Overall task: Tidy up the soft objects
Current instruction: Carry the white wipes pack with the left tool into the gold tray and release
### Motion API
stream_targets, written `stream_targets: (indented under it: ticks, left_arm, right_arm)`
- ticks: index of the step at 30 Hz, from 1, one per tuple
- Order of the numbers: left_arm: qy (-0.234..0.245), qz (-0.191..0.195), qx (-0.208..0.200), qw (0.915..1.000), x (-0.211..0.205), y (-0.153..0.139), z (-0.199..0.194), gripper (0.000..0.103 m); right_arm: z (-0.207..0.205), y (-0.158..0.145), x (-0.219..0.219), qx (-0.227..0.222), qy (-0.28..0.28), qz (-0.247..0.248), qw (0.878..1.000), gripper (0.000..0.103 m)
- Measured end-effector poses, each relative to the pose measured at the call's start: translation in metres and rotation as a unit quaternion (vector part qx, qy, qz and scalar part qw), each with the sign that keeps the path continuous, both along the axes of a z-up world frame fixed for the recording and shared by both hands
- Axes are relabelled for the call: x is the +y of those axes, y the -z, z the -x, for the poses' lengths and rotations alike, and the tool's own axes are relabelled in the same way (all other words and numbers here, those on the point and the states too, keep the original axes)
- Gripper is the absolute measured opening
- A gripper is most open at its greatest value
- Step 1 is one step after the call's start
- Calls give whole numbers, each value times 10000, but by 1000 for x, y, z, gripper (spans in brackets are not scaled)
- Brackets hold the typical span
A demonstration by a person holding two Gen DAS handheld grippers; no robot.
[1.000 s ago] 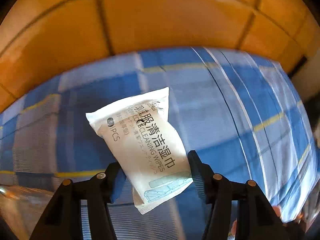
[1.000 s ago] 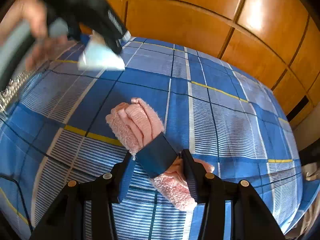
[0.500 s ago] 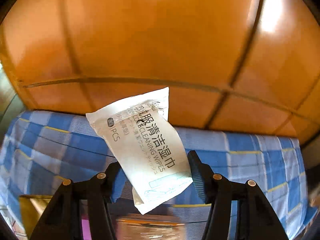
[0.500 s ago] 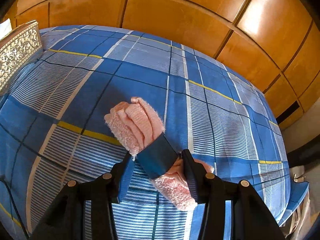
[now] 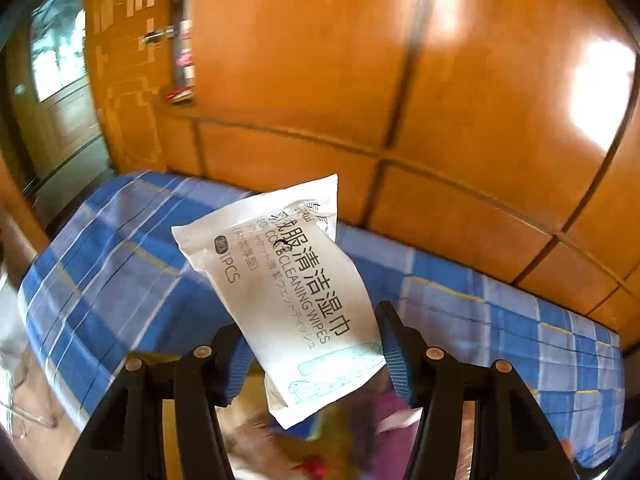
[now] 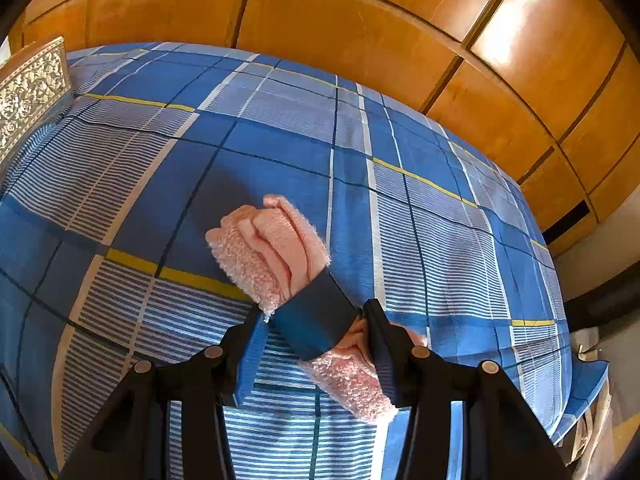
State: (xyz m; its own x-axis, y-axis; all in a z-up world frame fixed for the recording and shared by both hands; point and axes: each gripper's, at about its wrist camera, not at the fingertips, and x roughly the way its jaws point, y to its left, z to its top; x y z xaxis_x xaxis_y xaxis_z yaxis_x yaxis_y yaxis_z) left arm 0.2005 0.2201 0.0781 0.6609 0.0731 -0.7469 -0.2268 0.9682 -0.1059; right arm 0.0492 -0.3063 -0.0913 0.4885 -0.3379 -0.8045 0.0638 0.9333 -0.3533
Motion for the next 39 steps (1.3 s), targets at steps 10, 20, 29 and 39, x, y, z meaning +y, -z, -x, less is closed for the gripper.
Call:
stream_targets:
  ticks: [10,20,29,39]
  left_arm:
    - [-274,255,-96,9993,46,61,122,58]
    - [-575,-78,350,9977,65,122,185,58]
    - [-631,60,805,9947,72,168,187,61]
    - [-662,-220,399,9968,64,152,194,77]
  right_arm:
    - [-2,2,5,81,31,217,9997,49]
    - [-4,4,13,142,81,422,9990,47]
    - [-8,4,15,238,191,475,9984,47]
    - [-11,3,11,240,341,356,9985,46]
